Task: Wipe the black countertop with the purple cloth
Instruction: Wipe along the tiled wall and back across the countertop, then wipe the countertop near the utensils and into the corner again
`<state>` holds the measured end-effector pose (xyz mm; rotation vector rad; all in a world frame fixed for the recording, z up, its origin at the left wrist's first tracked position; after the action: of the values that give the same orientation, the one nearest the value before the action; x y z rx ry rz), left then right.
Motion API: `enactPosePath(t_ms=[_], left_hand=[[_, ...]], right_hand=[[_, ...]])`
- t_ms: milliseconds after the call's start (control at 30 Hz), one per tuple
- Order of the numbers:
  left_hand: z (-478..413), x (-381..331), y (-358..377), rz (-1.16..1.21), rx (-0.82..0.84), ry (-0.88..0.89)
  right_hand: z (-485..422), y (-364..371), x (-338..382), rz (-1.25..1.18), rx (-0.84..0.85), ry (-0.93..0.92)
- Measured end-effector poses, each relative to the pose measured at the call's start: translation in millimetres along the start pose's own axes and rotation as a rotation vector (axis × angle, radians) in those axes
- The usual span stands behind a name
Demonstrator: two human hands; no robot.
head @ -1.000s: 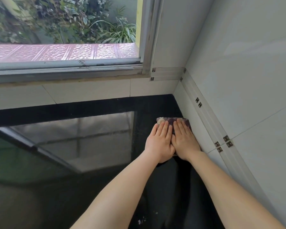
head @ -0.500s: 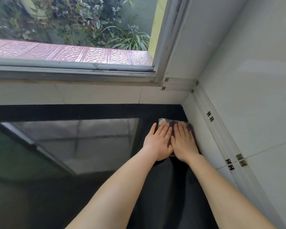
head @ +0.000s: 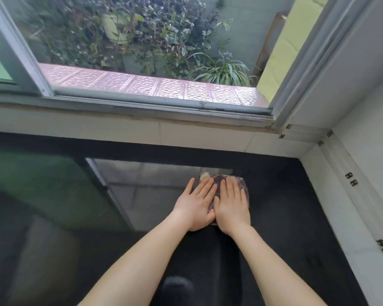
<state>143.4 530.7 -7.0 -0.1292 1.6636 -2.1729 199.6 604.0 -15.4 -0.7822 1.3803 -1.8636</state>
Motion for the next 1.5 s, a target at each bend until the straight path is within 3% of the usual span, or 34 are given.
enactPosePath(t_ms=[867, 1067, 1500], left_hand=[[270, 366, 26, -0.042, -0.027, -0.386], [288, 405, 28, -0.046, -0.036, -0.402], [248, 450, 6, -0.03, -0.011, -0.472]], right_hand=[[-7, 26, 458, -0.052, -0.012, -0.406], [-15, 30, 499, -0.054, -0.018, -0.434], [-78, 11, 515, -0.111, 0.016, -0.55]])
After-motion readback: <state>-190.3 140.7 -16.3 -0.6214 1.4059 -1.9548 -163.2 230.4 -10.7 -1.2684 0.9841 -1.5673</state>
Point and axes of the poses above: each hand's wrist, its own z-axis away from the middle knuckle, its own y-axis out of the palm, x = y × z, the point moved 8 cm from there along -z, towards the middle knuckle, and after that the axes turned 7 degrees about x, right-handed, at the moved point
